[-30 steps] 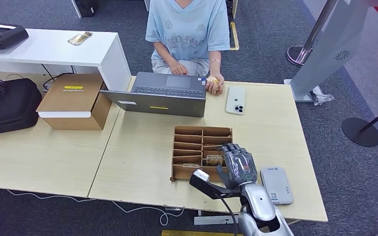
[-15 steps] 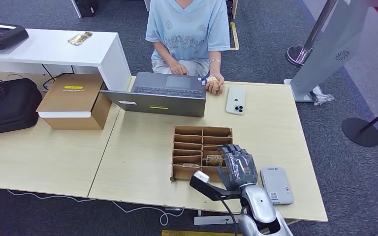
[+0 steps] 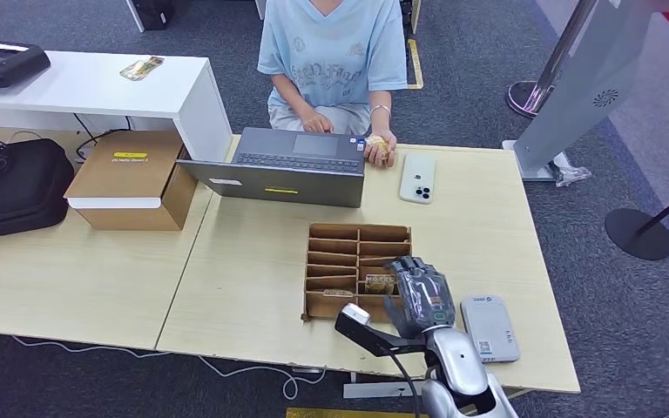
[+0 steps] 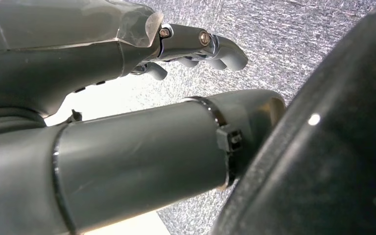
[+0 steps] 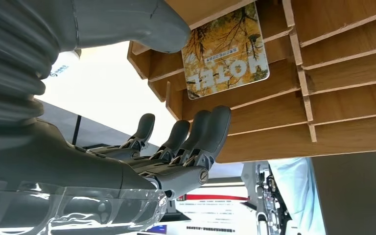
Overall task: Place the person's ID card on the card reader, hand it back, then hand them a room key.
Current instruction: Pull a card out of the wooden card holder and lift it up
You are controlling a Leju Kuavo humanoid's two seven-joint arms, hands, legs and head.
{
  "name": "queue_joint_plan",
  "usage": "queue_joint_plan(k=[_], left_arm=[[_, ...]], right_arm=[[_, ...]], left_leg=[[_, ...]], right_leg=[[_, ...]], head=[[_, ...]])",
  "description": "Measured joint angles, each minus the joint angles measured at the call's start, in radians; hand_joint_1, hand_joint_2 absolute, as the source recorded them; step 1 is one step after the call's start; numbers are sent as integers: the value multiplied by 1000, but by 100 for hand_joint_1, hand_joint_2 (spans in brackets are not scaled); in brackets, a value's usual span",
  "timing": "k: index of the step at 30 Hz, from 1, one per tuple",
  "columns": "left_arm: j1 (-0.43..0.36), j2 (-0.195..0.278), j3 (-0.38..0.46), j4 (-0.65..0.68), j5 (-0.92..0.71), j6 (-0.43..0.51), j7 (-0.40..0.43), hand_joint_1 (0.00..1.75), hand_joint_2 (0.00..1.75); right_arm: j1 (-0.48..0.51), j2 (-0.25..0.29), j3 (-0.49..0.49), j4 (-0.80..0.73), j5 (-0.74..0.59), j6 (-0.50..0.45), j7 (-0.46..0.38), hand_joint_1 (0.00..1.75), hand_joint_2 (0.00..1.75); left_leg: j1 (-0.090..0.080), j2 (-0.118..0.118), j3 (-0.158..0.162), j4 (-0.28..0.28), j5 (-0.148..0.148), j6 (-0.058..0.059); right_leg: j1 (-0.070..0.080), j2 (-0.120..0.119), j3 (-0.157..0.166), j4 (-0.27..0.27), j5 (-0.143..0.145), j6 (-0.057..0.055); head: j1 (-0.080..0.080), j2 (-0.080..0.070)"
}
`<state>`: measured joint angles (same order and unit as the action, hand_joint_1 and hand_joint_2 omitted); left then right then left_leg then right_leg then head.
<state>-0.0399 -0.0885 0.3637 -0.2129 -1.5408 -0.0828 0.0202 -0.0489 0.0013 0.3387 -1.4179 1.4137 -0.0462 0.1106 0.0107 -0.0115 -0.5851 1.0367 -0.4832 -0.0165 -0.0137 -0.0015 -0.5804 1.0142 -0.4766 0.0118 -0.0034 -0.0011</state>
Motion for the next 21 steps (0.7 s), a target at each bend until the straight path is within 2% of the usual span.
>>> queue_joint_plan(k=[13, 21], left_arm=[[0, 0, -8, 0, 0, -1, 0, 0, 0], [0, 0, -9, 0, 0, -1, 0, 0, 0]], right_arm=[[-27, 0, 7, 25, 0, 3, -3, 78, 175], [-33, 0, 7, 31, 0, 5, -4, 119, 175]], left_leg=[[0, 0, 0, 0, 0, 0], [0, 0, 0, 0, 0, 0]], right_leg=[[0, 0, 0, 0, 0, 0], [0, 0, 0, 0, 0, 0]], head=[[0, 0], [0, 0]])
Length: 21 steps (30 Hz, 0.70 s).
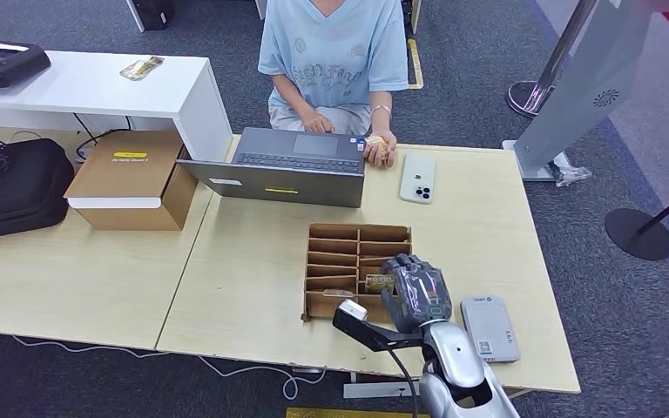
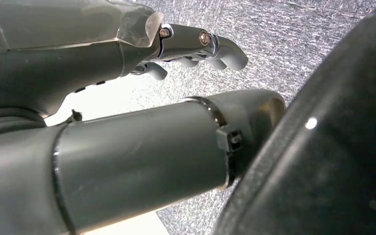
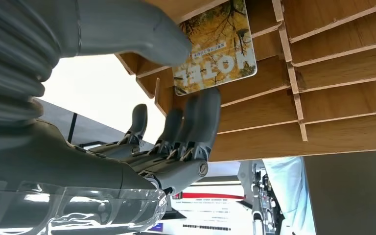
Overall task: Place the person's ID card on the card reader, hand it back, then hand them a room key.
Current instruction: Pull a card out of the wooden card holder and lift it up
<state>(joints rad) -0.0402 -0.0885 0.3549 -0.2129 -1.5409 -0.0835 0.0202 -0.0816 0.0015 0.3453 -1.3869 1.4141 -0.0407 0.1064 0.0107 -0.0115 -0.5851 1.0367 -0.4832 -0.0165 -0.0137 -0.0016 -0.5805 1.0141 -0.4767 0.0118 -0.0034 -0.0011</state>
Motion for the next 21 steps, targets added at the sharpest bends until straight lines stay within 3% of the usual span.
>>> queue_joint_plan(k=[2, 6, 13, 16, 21], left_arm=[[0, 0, -1, 0, 0, 0, 0, 0, 0], [0, 0, -1, 0, 0, 0, 0, 0, 0], [0, 0, -12, 0, 0, 1, 0, 0, 0], [0, 0, -18, 0, 0, 1, 0, 0, 0], [0, 0, -24, 0, 0, 2, 0, 0, 0]], right_arm=[[0, 0, 0, 1, 0, 1, 0, 130, 175], [4, 0, 0, 1, 0, 0, 0, 132, 175], [9, 0, 0, 0, 2, -1, 1, 89, 175], [10, 0, 0, 0, 8, -1, 3, 103, 175], [10, 0, 0, 0, 14, 0, 6, 143, 175]], left_leg=[[0, 0, 0, 0, 0, 0], [0, 0, 0, 0, 0, 0], [0, 0, 0, 0, 0, 0], [0, 0, 0, 0, 0, 0], [0, 0, 0, 0, 0, 0]], right_leg=[[0, 0, 0, 0, 0, 0], [0, 0, 0, 0, 0, 0], [0, 0, 0, 0, 0, 0], [0, 0, 0, 0, 0, 0], [0, 0, 0, 0, 0, 0]], head=[[0, 0], [0, 0], [0, 0], [0, 0], [0, 0]])
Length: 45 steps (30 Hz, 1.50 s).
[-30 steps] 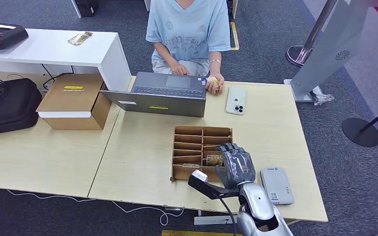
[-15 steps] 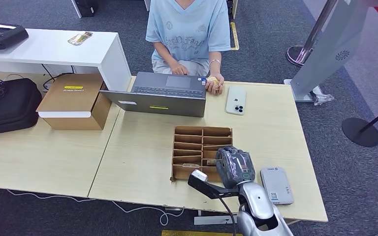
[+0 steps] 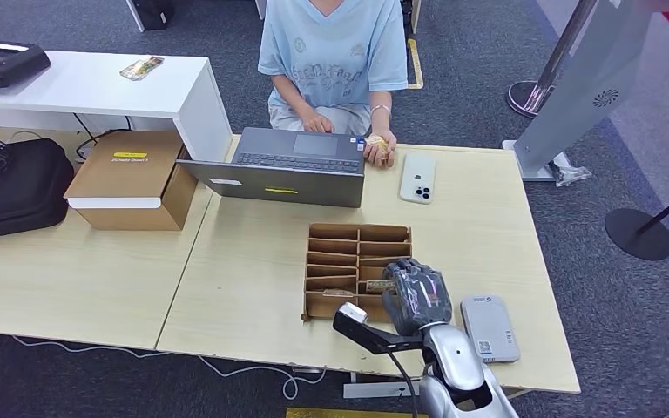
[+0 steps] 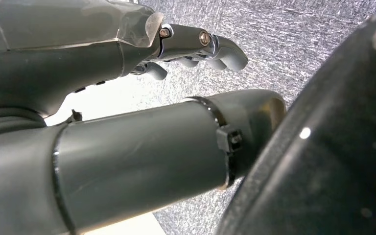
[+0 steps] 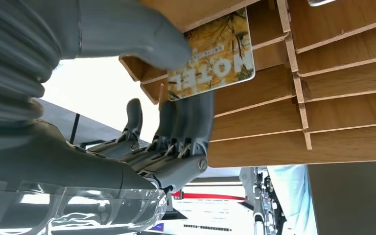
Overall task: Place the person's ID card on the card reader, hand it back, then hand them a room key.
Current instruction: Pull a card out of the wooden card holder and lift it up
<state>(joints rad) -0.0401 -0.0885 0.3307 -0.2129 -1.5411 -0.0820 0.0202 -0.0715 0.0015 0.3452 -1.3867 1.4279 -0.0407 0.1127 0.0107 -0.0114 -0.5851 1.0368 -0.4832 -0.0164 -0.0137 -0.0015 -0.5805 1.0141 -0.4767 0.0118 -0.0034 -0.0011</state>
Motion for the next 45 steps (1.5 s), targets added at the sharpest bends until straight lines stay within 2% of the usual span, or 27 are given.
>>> queue_joint_plan(k=[3, 22, 26, 34, 45], left_arm=[[0, 0, 0, 0, 0, 0, 0, 0, 0], [0, 0, 0, 0, 0, 0, 0, 0, 0], [0, 0, 0, 0, 0, 0, 0, 0, 0], [0, 1, -1, 0, 0, 0, -2, 0, 0], [0, 2, -18, 0, 0, 0, -3, 0, 0]], right_arm=[[-1, 0, 0, -1, 0, 1, 2, 151, 175], [-12, 0, -8, -8, -31, 0, -10, 174, 175], [-10, 0, -20, -13, -89, -5, -41, 175, 175], [34, -18, -54, -80, -290, 13, -156, 175, 175], [107, -43, -92, -183, -411, 22, -215, 175, 175]], left_leg=[[0, 0, 0, 0, 0, 0], [0, 0, 0, 0, 0, 0], [0, 0, 0, 0, 0, 0], [0, 0, 0, 0, 0, 0], [0, 0, 0, 0, 0, 0]], right_leg=[[0, 0, 0, 0, 0, 0], [0, 0, 0, 0, 0, 0], [0, 0, 0, 0, 0, 0], [0, 0, 0, 0, 0, 0], [0, 0, 0, 0, 0, 0]], head=[[0, 0], [0, 0], [0, 0], [0, 0], [0, 0]])
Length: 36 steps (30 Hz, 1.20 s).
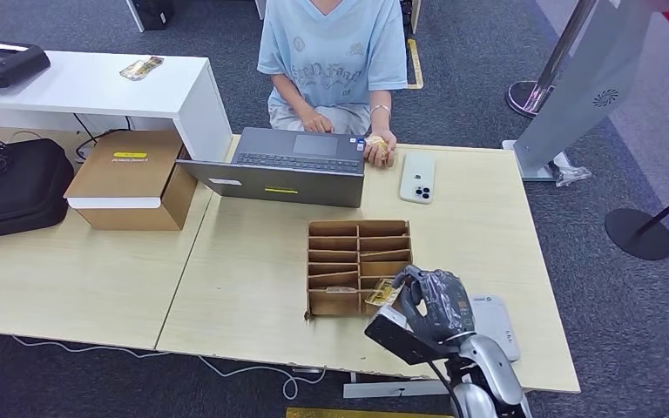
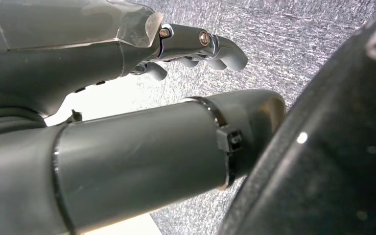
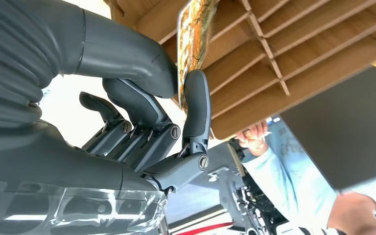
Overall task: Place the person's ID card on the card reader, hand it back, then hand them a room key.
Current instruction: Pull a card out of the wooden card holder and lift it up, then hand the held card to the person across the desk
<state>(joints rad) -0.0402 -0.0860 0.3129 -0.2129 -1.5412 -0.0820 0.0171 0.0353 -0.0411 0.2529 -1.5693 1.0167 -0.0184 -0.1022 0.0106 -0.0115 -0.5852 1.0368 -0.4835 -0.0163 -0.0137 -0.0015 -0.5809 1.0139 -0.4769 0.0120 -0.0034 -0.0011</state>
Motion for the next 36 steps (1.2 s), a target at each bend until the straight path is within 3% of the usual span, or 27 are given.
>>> queue_joint_plan(k=[13, 21, 27, 36], left_arm=[[-2, 4, -27, 0, 0, -1, -6, 0, 0], [-6, 7, -55, 0, 0, -2, -14, 0, 0], [-11, 10, -76, 0, 0, -5, -18, 0, 0], [-32, 14, -120, 0, 0, -31, -19, 0, 0]], right_arm=[[28, -2, -47, -110, -221, 36, -161, 175, 175], [-18, 0, -55, -136, -341, 65, -230, 175, 175], [-129, 5, -45, -117, -415, 54, -237, 175, 175], [-413, 14, -2, 47, -462, -96, -174, 175, 175]], left_leg=[[0, 0, 0, 0, 0, 0], [0, 0, 0, 0, 0, 0], [0, 0, 0, 0, 0, 0], [0, 0, 0, 0, 3, 0]], right_leg=[[0, 0, 0, 0, 0, 0], [0, 0, 0, 0, 0, 0], [0, 0, 0, 0, 1, 0], [0, 0, 0, 1, 2, 0]], head=[[0, 0], [0, 0], [0, 0], [0, 0]])
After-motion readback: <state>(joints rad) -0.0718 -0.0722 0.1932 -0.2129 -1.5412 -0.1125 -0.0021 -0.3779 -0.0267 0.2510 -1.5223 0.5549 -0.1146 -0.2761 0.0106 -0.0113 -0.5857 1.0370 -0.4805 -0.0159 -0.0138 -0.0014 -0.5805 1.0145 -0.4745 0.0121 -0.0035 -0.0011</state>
